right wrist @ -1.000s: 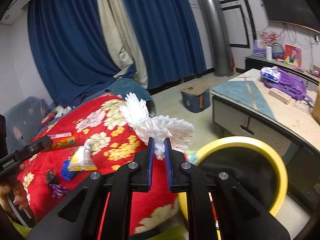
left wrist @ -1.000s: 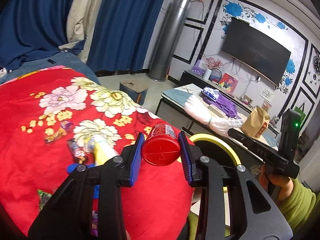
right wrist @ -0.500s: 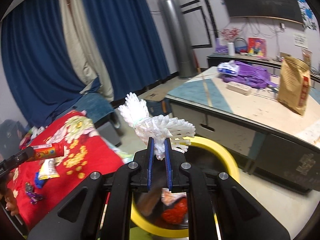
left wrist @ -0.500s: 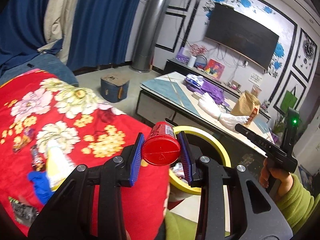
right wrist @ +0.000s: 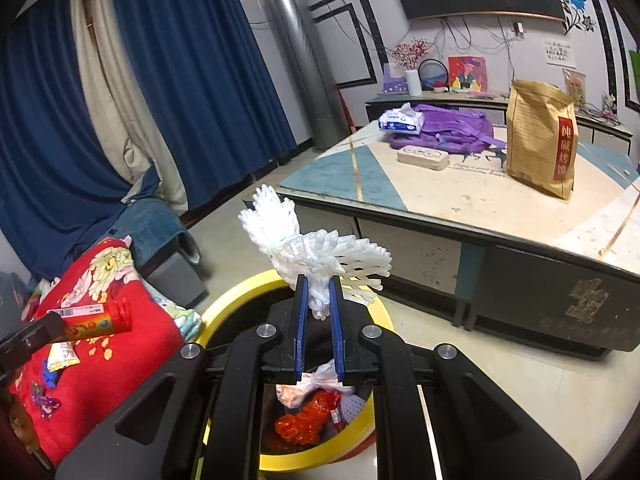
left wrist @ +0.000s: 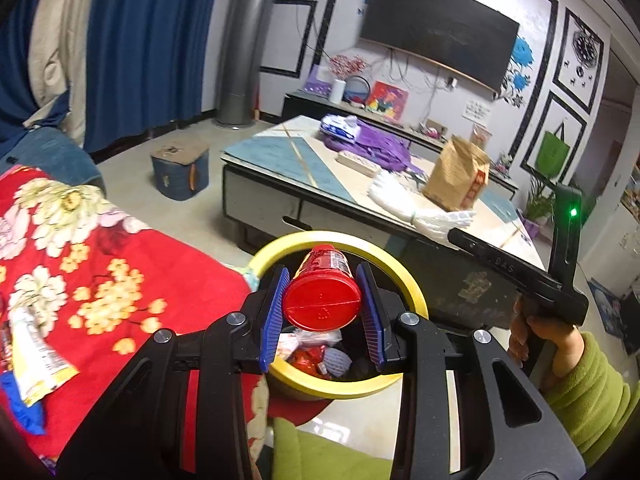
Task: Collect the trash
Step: 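Carry the red can and white plastic in both tools over the bin, then open the left tool over the bin while the right tool releases the white plastic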
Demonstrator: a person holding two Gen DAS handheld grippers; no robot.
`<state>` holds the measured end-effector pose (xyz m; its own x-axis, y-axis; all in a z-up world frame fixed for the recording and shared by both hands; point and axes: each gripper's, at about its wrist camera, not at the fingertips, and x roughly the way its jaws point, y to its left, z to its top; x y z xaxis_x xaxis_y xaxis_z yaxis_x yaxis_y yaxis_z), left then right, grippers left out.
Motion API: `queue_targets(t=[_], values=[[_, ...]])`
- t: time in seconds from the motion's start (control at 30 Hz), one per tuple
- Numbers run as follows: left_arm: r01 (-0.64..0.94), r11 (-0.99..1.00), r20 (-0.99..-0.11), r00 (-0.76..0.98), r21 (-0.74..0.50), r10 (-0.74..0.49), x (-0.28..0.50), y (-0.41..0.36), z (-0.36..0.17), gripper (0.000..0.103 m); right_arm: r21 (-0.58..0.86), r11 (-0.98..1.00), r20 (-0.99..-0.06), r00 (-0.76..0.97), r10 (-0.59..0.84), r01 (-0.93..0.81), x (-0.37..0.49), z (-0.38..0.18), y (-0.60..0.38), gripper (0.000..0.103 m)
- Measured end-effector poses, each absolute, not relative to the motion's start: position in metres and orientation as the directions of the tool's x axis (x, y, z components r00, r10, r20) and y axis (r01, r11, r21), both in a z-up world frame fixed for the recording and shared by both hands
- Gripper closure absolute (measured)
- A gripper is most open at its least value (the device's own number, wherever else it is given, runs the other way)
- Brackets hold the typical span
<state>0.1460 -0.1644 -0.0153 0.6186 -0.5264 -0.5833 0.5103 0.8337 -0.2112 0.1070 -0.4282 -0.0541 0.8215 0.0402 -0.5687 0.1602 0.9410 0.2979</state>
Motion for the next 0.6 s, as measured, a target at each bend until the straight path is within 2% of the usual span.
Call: queue_targets(t=[0.6], values=[[0.562, 0.809, -0.675, 0.530, -0.173, -0.513, 0.160, -0.208, -0.069, 0.075, 0.345, 0.924, -0.623, 0.776, 0.094, 0.165, 0.122, -0.083, -0.433, 0.092]])
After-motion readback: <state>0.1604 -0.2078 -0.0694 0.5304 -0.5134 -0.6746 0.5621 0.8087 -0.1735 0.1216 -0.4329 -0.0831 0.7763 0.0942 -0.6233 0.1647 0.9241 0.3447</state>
